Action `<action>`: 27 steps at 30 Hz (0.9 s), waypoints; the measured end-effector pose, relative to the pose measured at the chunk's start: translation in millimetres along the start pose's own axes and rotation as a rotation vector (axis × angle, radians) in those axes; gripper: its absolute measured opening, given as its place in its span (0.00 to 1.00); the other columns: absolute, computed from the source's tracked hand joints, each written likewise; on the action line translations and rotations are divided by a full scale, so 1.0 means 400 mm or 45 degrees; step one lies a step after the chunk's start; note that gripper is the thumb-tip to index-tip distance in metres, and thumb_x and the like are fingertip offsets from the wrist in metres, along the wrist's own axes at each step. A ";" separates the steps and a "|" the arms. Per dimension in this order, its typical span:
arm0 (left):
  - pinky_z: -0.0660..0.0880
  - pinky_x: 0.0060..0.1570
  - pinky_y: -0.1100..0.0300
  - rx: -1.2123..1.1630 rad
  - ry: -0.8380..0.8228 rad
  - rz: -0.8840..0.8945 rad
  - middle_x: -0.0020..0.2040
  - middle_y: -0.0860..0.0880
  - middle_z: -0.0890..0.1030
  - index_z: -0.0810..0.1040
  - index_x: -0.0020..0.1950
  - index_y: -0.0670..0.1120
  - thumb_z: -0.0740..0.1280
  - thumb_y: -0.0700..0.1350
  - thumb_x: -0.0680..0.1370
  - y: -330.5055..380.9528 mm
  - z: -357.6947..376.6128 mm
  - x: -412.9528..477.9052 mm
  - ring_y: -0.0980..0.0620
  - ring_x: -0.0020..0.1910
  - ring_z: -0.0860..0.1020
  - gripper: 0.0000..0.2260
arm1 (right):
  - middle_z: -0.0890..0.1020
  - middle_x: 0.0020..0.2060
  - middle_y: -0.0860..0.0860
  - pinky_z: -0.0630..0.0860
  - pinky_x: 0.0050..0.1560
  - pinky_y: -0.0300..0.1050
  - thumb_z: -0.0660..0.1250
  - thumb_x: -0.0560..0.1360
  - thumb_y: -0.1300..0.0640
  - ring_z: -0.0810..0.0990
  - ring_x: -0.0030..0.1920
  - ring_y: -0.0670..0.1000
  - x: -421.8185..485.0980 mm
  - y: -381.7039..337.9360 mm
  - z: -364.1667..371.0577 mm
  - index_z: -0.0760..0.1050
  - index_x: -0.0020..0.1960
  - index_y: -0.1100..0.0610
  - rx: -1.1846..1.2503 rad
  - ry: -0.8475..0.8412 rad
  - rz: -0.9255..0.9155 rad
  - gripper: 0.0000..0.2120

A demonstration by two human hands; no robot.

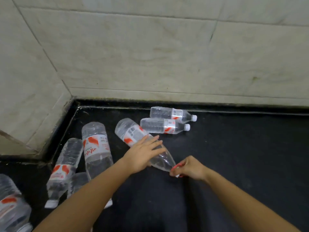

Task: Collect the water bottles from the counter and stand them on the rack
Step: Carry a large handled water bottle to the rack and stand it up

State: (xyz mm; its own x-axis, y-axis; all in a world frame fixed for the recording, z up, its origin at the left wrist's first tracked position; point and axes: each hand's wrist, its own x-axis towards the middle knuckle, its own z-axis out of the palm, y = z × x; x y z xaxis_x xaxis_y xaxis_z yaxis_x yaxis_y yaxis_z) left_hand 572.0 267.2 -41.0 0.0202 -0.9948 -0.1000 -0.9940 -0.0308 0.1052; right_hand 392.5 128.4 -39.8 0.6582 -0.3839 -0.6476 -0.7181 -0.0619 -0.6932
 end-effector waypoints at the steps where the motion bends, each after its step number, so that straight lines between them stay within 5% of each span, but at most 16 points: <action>1: 0.35 0.70 0.56 -0.023 0.004 0.049 0.78 0.50 0.55 0.56 0.76 0.55 0.68 0.48 0.75 0.018 -0.010 0.013 0.50 0.77 0.48 0.33 | 0.82 0.30 0.52 0.73 0.35 0.35 0.78 0.63 0.57 0.76 0.31 0.42 -0.031 0.005 -0.038 0.85 0.37 0.62 -0.081 0.002 -0.015 0.08; 5: 0.57 0.71 0.50 -0.054 0.270 0.226 0.67 0.48 0.73 0.65 0.72 0.49 0.70 0.59 0.69 0.123 -0.031 0.052 0.49 0.67 0.71 0.35 | 0.77 0.28 0.52 0.68 0.38 0.43 0.76 0.58 0.49 0.72 0.32 0.45 -0.184 0.005 -0.167 0.82 0.35 0.64 -0.251 0.093 -0.052 0.17; 8: 0.78 0.55 0.52 -0.306 0.482 0.137 0.61 0.50 0.75 0.68 0.69 0.47 0.64 0.66 0.67 0.223 -0.067 0.082 0.54 0.60 0.71 0.35 | 0.74 0.26 0.49 0.64 0.36 0.41 0.76 0.62 0.52 0.68 0.32 0.43 -0.300 -0.020 -0.257 0.81 0.33 0.64 -0.281 0.243 -0.136 0.14; 12: 0.74 0.58 0.58 -0.622 0.557 -0.117 0.62 0.56 0.73 0.70 0.70 0.49 0.64 0.69 0.62 0.356 -0.114 0.121 0.56 0.60 0.70 0.40 | 0.79 0.25 0.47 0.67 0.32 0.35 0.78 0.66 0.56 0.71 0.29 0.41 -0.416 -0.063 -0.339 0.82 0.30 0.59 -0.152 0.488 -0.313 0.10; 14: 0.74 0.58 0.57 -0.698 0.567 -0.173 0.62 0.57 0.73 0.70 0.70 0.50 0.63 0.69 0.61 0.411 -0.117 0.133 0.56 0.60 0.71 0.41 | 0.79 0.26 0.48 0.66 0.32 0.37 0.79 0.64 0.55 0.70 0.28 0.42 -0.437 -0.052 -0.352 0.82 0.38 0.58 -0.068 0.678 -0.370 0.08; 17: 0.78 0.49 0.53 -0.701 0.582 -0.201 0.60 0.56 0.75 0.72 0.68 0.50 0.63 0.68 0.62 0.463 -0.103 0.132 0.55 0.59 0.72 0.39 | 0.79 0.30 0.49 0.70 0.34 0.35 0.80 0.63 0.59 0.74 0.31 0.42 -0.464 -0.010 -0.346 0.72 0.62 0.52 0.129 0.842 -0.426 0.30; 19: 0.80 0.42 0.53 -0.680 0.649 -0.223 0.57 0.54 0.77 0.75 0.65 0.49 0.64 0.67 0.62 0.470 -0.096 0.124 0.55 0.55 0.72 0.36 | 0.82 0.36 0.52 0.76 0.39 0.39 0.80 0.63 0.64 0.79 0.36 0.45 -0.478 0.014 -0.325 0.67 0.65 0.53 0.297 0.812 -0.515 0.36; 24: 0.76 0.52 0.55 -0.728 0.760 -0.374 0.57 0.52 0.78 0.76 0.64 0.46 0.66 0.67 0.61 0.439 -0.106 0.108 0.51 0.55 0.75 0.37 | 0.81 0.44 0.50 0.79 0.51 0.46 0.77 0.68 0.64 0.81 0.44 0.50 -0.454 0.047 -0.237 0.74 0.54 0.57 0.300 0.922 -0.759 0.18; 27: 0.72 0.57 0.57 -0.799 0.709 -0.438 0.59 0.55 0.76 0.73 0.66 0.49 0.65 0.68 0.60 0.415 -0.122 0.090 0.53 0.59 0.73 0.39 | 0.82 0.50 0.48 0.79 0.55 0.50 0.76 0.70 0.56 0.81 0.51 0.52 -0.424 0.033 -0.216 0.78 0.57 0.53 0.231 0.942 -0.756 0.17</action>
State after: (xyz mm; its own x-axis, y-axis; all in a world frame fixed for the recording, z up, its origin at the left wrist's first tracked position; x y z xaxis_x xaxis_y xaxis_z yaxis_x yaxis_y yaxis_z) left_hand 413.0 221.6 21.0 0.5165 -0.8189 0.2502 -0.6855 -0.2204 0.6939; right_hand 252.0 113.1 88.3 0.5492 -0.8231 0.1444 -0.2272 -0.3133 -0.9221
